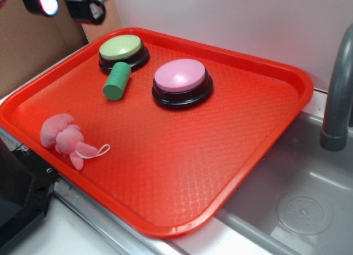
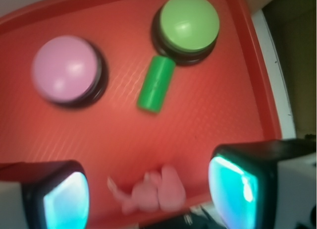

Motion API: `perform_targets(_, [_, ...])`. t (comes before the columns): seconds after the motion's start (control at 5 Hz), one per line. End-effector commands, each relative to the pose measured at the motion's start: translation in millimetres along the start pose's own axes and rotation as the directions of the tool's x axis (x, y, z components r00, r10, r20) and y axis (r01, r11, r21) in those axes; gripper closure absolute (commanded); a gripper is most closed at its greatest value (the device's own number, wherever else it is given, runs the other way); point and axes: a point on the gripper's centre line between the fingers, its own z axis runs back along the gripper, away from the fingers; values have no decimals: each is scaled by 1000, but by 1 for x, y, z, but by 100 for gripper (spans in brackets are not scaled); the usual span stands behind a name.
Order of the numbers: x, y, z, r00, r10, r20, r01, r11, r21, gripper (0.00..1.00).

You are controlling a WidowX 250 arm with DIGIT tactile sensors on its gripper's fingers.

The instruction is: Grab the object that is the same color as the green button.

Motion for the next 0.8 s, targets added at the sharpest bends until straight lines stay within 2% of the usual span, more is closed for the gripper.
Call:
perform_targets(0.0, [29, 2, -42, 955, 266, 129, -261, 964, -53, 0])
perform_targets(0.4, [45, 12, -90, 917, 379, 123, -366, 923, -118, 0])
perform_targets(0.6, [47, 20, -103, 901, 422, 101, -409, 904, -127, 0])
